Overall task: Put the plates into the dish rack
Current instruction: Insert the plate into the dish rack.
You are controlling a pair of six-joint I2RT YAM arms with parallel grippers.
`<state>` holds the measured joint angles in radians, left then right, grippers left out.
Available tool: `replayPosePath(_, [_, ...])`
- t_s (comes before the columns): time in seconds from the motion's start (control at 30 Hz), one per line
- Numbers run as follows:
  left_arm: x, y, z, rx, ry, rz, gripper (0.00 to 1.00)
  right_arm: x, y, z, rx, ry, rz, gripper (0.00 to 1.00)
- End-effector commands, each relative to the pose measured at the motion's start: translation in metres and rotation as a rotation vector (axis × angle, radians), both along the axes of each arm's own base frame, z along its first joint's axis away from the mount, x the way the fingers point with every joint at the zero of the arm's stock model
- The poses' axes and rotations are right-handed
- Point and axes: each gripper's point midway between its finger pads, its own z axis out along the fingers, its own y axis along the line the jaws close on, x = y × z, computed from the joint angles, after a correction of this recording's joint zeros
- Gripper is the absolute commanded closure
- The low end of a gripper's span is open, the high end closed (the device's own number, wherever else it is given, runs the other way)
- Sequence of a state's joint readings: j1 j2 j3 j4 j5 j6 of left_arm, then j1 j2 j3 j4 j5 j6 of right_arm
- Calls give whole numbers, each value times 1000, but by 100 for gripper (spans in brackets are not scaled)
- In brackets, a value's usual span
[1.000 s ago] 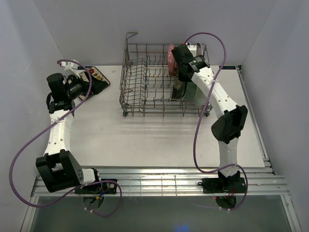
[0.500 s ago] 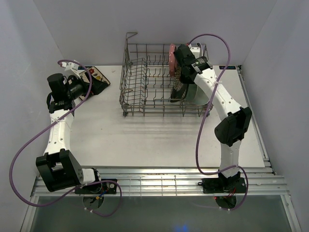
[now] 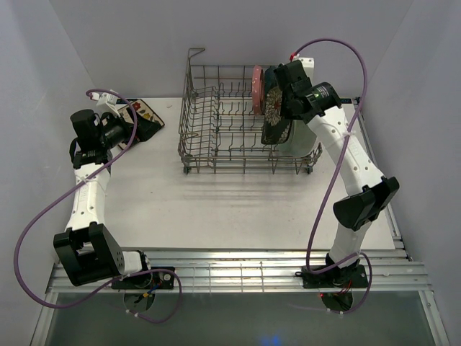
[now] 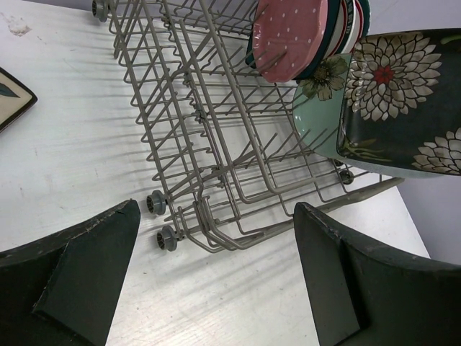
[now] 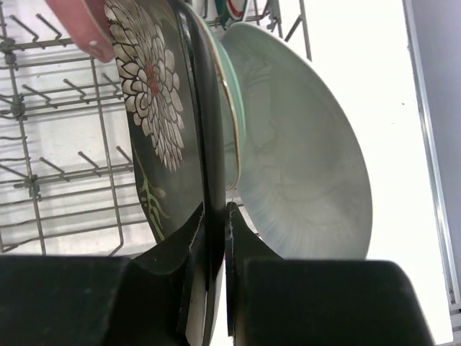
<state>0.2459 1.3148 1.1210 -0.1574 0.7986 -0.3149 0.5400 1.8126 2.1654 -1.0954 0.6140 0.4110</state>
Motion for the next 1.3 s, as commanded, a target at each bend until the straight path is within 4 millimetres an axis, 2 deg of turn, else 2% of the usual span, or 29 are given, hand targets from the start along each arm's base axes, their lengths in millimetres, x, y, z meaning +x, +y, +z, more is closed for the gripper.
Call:
replayPosePath(0.0, [2, 3, 18, 20, -49, 6, 2, 14, 19, 50, 101, -163, 62, 92])
replayPosePath(0.37, [3, 4, 16, 21, -44, 9, 2, 16, 55, 43, 113, -136, 176, 92])
replayPosePath(0.7, [4, 0, 11, 0, -28, -15, 2, 26, 68, 23, 96, -101, 181, 92])
replayPosePath(0.97, [8, -5, 3, -20, -2, -23, 2, 36, 70, 10, 76, -87, 151, 92])
replayPosePath(1.27, [15, -24, -2, -27, 18, -35, 2, 42, 69, -6, 53, -60, 104, 92])
